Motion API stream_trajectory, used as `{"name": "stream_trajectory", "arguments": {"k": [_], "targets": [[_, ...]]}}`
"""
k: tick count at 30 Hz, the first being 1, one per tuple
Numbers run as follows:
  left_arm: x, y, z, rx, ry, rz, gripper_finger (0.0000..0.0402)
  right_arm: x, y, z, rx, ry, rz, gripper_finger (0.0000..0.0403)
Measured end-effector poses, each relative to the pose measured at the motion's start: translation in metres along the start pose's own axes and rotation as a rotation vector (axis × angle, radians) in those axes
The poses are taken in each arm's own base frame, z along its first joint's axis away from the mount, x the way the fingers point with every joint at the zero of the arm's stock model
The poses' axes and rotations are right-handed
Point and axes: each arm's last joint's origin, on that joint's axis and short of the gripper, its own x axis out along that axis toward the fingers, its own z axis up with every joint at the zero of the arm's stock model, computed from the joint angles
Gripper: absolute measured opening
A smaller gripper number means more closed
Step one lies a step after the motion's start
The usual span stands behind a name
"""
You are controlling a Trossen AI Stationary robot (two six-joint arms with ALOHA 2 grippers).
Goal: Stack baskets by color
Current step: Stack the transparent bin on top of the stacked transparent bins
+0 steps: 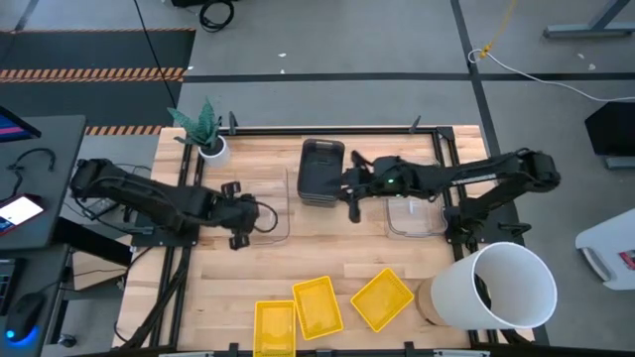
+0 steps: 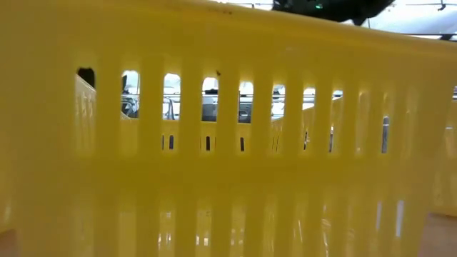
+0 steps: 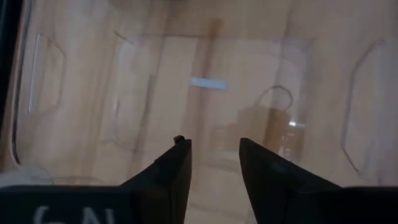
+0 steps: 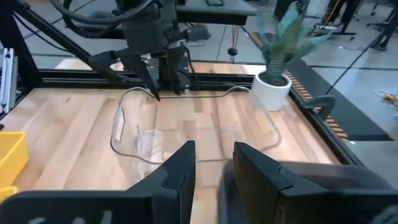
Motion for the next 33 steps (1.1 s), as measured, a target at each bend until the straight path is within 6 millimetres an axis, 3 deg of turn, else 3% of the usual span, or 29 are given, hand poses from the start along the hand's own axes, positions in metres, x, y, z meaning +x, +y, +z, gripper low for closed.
{"name": "stream_trajectory", "arguments": {"k": [8, 14, 24, 33], "targets": [[-0.023, 0.007, -0.022, -0.149, -0.020, 0.088, 0.0127, 0.041, 0.011, 0.012, -0.007, 0.052, 0.046, 0.0114], [-0.026, 0.013, -0.036, -0.317, 0.066, 0.140, 0.0117, 0.057, 0.014, 0.020, -0.028, 0.105, 0.063, 0.0114], [0.005, 0.006, -0.070, -0.413, 0.298, 0.089, 0.0117, 0.064, 0.016, 0.023, -0.037, 0.094, 0.113, 0.0114], [0.029, -0.008, -0.071, -0.420, 0.220, -0.085, 0.0116, 0.062, 0.018, 0.026, -0.054, 0.077, 0.157, 0.0114]]}}
